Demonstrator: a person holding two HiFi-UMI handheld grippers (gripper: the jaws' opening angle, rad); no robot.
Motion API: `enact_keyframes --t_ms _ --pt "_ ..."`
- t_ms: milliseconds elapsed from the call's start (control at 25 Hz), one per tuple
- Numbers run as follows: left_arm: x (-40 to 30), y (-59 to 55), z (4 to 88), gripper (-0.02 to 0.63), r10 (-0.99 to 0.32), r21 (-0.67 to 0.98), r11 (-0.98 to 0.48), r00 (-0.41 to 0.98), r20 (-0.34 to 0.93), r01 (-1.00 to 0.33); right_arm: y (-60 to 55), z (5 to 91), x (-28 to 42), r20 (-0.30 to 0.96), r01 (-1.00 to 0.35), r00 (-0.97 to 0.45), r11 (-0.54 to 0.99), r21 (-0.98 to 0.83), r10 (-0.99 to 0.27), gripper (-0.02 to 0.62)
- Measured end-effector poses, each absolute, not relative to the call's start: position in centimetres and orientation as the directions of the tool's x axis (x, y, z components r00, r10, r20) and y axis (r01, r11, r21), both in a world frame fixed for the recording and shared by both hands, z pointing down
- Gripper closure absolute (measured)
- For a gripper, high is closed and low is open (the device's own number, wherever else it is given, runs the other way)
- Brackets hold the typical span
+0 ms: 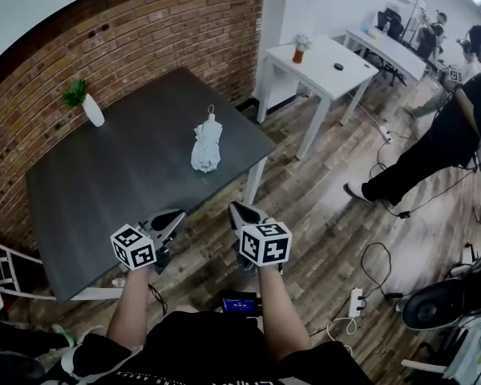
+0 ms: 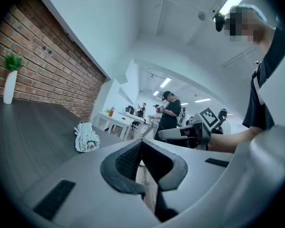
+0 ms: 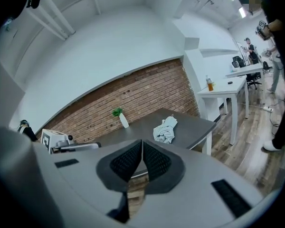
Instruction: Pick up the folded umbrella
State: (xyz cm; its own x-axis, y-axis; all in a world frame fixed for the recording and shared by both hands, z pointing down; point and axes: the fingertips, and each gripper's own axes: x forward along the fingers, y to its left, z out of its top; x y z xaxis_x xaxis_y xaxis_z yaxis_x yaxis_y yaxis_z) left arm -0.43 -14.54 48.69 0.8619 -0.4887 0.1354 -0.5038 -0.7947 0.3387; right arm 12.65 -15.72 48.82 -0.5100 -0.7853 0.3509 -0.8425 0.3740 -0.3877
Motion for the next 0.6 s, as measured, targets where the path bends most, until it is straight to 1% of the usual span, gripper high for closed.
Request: enact_keyframes --t_ms 280,600 --pt "-0.5 -16.5 50.1 0.604 -0.499 0.364 -0.772 0.851 0.161 -0.521 -18.0 50.3 12.5 0.368 -0.827 -0.531 0.371 -0.423 -0.764 0.584" --pt "0.0 -21.5 50.6 0.604 -0.462 0.370 -0.798 0.877 0.131 -0.475 -22.3 50.3 12.0 0.351 -0.825 -0.532 0.380 -0.418 -0.771 0.586"
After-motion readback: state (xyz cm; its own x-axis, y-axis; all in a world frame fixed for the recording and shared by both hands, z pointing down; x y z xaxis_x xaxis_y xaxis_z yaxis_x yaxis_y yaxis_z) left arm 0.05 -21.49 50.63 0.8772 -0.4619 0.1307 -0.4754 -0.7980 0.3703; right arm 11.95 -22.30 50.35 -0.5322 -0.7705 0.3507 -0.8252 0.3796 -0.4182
